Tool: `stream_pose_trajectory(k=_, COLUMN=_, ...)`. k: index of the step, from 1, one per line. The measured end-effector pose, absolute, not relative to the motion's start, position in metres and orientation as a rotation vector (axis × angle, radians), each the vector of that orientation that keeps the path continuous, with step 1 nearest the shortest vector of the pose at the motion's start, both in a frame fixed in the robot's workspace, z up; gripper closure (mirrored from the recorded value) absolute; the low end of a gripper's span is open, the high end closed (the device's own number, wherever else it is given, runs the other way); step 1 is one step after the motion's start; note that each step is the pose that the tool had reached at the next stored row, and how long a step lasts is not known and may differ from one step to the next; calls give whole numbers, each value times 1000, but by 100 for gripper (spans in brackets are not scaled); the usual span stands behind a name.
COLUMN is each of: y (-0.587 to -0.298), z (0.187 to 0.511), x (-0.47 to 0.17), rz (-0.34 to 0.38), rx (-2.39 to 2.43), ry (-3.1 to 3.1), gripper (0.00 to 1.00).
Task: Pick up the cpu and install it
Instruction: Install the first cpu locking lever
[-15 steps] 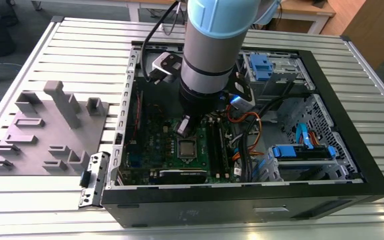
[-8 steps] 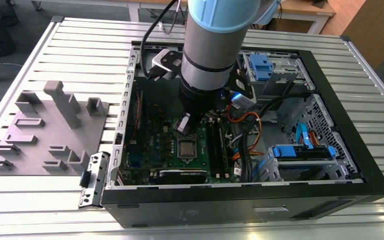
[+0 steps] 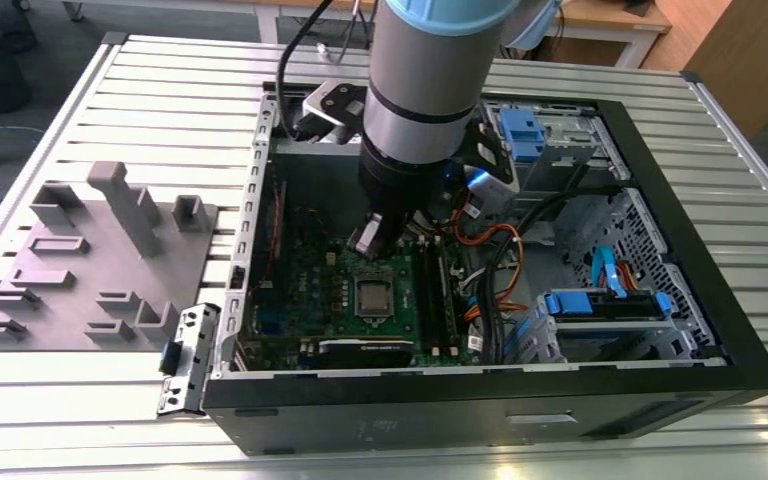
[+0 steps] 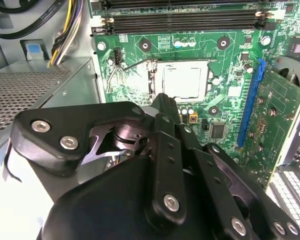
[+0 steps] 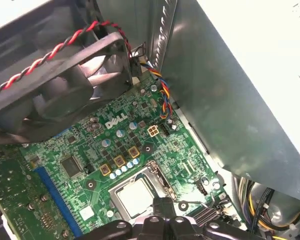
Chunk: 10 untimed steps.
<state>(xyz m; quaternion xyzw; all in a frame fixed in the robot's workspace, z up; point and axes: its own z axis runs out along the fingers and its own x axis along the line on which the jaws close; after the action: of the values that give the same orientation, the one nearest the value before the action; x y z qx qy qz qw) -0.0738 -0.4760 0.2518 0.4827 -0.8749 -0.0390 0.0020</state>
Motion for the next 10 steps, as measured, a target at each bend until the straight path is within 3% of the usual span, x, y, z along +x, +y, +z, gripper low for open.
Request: stream_pose_trajectory(k=10, y=-476, z=252, x=-74, rz=-146, rx=1524, ry=-2757, gripper=89)
